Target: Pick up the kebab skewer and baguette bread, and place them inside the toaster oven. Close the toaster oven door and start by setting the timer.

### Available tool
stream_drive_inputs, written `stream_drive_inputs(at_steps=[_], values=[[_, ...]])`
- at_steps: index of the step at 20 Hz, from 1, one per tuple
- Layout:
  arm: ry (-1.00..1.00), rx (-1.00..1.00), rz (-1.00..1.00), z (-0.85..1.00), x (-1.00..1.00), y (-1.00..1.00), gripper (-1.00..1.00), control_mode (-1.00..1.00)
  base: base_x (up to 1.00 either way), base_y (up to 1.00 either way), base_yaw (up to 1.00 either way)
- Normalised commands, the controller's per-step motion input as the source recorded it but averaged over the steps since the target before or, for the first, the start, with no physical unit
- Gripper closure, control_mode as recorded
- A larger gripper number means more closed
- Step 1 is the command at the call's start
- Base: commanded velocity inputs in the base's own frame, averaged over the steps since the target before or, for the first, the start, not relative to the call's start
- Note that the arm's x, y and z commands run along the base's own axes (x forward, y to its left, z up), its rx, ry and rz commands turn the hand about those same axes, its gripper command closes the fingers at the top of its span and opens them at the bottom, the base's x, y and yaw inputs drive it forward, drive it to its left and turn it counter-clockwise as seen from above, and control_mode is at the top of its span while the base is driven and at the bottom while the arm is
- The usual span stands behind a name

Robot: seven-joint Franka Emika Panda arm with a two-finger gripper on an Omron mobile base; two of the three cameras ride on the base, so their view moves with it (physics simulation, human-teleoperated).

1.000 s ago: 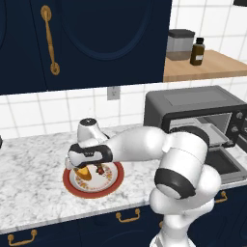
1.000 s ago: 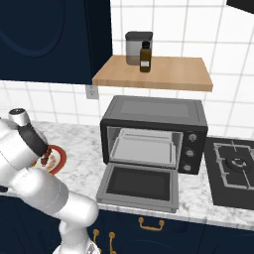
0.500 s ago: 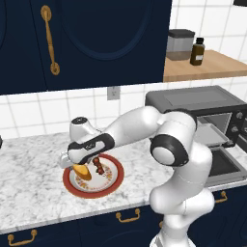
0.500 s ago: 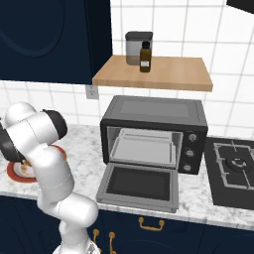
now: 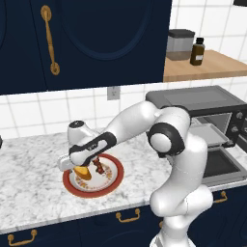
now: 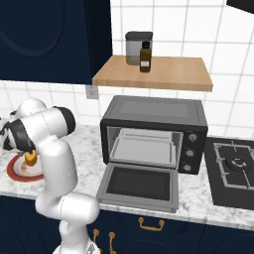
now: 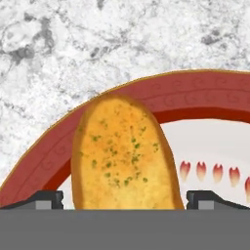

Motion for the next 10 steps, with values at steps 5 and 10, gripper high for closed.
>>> stream_drive_inputs(at_steps=[5,10], values=[[0.00,0.01,0.00,-0.23,0.00,-0.03,-1.00,-1.00,0.00,0.00,0.00],[0.00,0.00,0.00,-0.25,-0.06,-0.01,1.00,-1.00,0.00,0.00,0.00]])
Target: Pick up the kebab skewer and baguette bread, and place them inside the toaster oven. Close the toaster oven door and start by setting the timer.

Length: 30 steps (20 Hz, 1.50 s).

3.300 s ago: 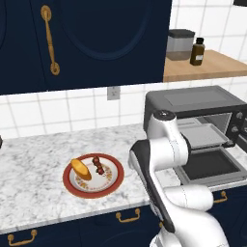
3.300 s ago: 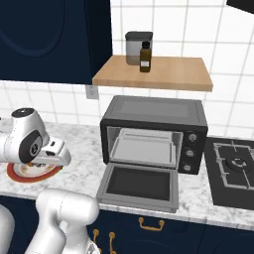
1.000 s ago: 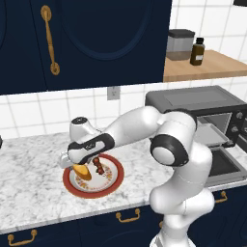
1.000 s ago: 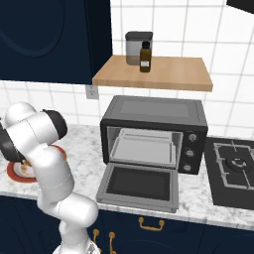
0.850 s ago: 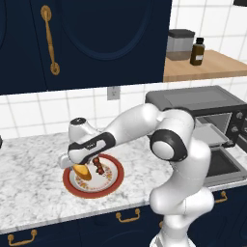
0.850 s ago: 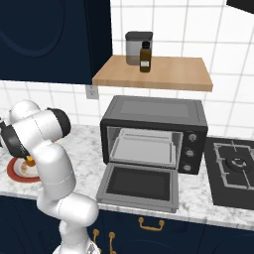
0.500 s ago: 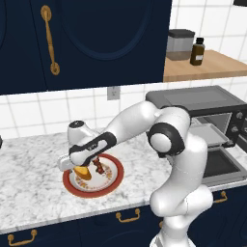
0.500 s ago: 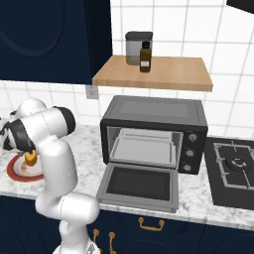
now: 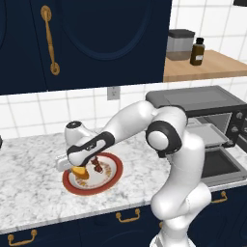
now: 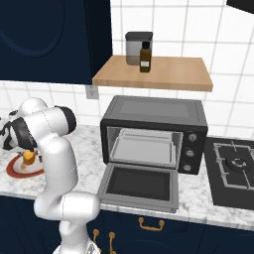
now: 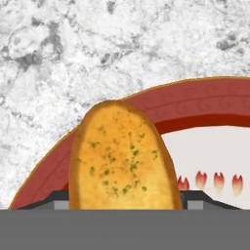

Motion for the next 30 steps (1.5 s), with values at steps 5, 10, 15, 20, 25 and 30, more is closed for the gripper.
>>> stream_drive_inputs(at_steps=[5,10,15,20,25,30], values=[[0.00,0.00,0.00,-0.24,-0.25,-0.02,1.00,-1.00,0.00,0.00,0.00],[0.00,0.04,-0.02,-0.04,-0.18,-0.06,1.00,-1.00,0.00,0.00,0.00],[0.00,0.10,-0.07,0.56,-0.35,-0.40,1.00,-1.00,0.00,0.00,0.00],[0.00,0.11,-0.18,0.68,-0.33,-0.72,1.00,-1.00,0.00,0.00,0.00],[0.00,0.06,-0.28,0.42,-0.43,-0.82,1.00,-1.00,0.00,0.00,0.00],[0.04,0.07,-0.35,0.58,-0.25,-0.74,1.00,-1.00,0.00,0.00,0.00]])
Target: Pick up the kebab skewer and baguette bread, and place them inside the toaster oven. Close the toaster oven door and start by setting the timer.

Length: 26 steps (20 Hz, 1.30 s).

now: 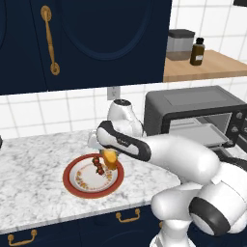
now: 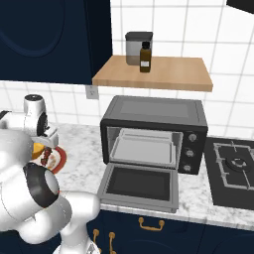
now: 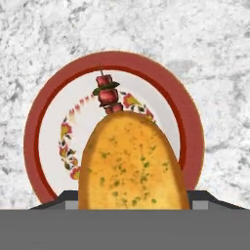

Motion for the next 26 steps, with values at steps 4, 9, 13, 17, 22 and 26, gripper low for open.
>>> stream_drive_inputs(at_steps=[4,9,13,17,22,26], values=[[0.04,0.04,-0.38,0.50,-0.32,-0.68,1.00,-1.00,0.00,0.00,0.00],[0.09,0.05,-0.38,0.58,-0.36,-0.79,1.00,-1.00,0.00,0.00,0.00],[0.07,0.03,-0.36,0.50,-0.42,-0.68,1.00,-1.00,0.00,0.00,0.00],[0.02,0.02,-0.37,0.40,-0.43,-0.71,1.00,-1.00,0.00,0.00,0.00],[0.06,0.03,-0.42,0.38,-0.19,-0.82,1.00,-1.00,0.00,0.00,0.00],[0.09,0.02,-0.43,0.30,-0.04,-0.92,1.00,-1.00,0.00,0.00,0.00]])
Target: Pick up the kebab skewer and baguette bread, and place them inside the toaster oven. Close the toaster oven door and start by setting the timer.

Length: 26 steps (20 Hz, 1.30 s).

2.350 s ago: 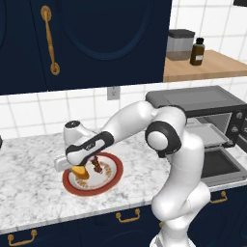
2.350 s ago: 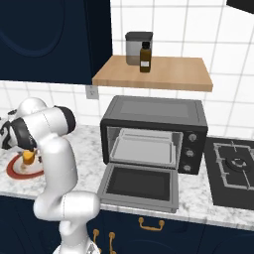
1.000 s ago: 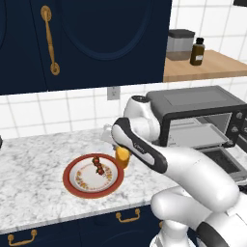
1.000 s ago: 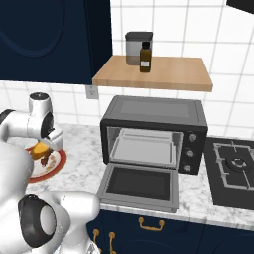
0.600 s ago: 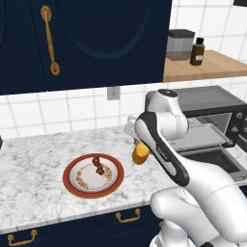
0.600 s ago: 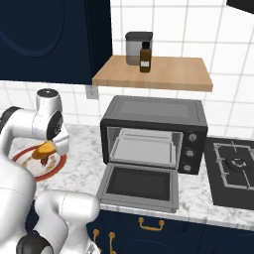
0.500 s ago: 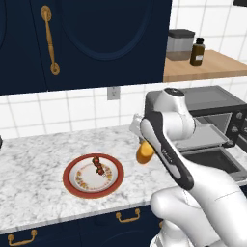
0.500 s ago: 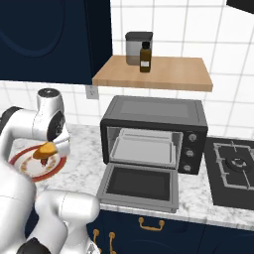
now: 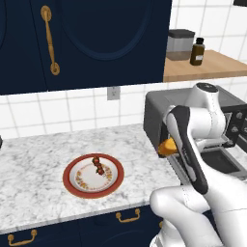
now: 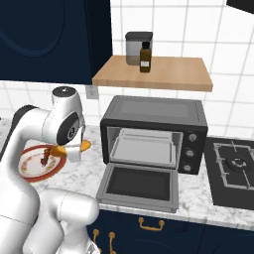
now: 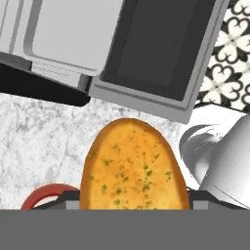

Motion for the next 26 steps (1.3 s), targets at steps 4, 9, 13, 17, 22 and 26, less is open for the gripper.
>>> stream_drive_inputs(at_steps=[4,9,13,17,22,26], values=[[0.09,0.01,-0.35,0.21,-0.01,-0.99,1.00,-1.00,0.00,0.00,0.00],[0.01,0.00,-0.23,0.02,-0.04,-1.00,1.00,-1.00,0.00,0.00,0.00],[-0.04,0.00,-0.16,0.00,-0.01,-0.72,1.00,-1.00,0.00,0.00,0.00],[-0.11,0.00,-0.06,0.00,0.03,-0.40,1.00,-1.00,0.00,0.00,0.00],[-0.26,0.00,0.01,-0.18,0.16,-0.01,1.00,-1.00,0.00,0.00,0.00],[-0.37,0.02,0.00,-0.10,0.15,-0.01,1.00,-1.00,0.00,0.00,0.00]])
